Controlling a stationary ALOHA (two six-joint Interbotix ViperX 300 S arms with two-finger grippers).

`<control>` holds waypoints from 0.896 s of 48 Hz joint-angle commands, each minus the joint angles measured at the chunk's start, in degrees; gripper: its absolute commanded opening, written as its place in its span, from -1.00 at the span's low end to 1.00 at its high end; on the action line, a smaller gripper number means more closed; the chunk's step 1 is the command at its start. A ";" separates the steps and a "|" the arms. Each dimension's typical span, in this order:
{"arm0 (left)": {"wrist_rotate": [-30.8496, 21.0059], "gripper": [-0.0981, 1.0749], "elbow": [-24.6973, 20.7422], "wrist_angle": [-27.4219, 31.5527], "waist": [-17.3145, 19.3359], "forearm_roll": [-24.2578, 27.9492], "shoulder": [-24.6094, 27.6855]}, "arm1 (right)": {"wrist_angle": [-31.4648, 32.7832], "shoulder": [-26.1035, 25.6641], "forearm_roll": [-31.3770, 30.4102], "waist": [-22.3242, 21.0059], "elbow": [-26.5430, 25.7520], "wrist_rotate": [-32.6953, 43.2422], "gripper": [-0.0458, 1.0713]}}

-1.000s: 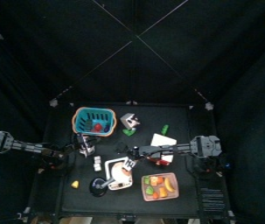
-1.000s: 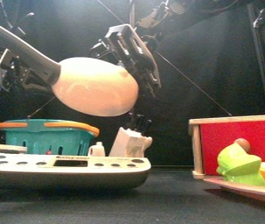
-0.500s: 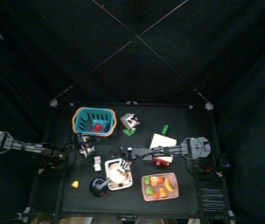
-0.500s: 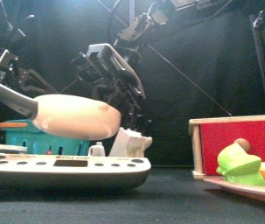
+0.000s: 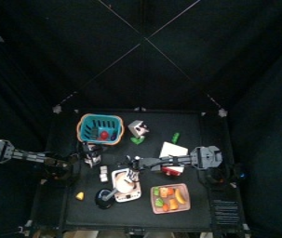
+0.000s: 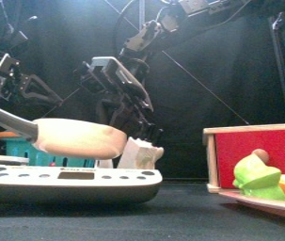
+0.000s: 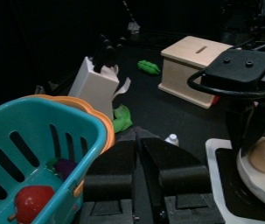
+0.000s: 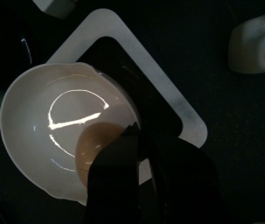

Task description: Put pan on stove

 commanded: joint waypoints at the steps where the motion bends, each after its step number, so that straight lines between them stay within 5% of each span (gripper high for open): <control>1: 0.00 -0.07 -0.97 -0.18 0.26 0.00 0.09 | -0.44 -1.49 0.18 -0.35 -1.93 0.18 -0.02; 32: 0.00 -0.07 -1.05 0.79 0.18 0.00 0.09 | 1.93 -1.05 -0.26 -2.11 -1.23 0.26 0.07; 43: 0.00 -0.07 -0.97 0.79 0.18 0.00 0.09 | 2.02 -1.05 -0.26 -2.11 -0.97 0.18 0.40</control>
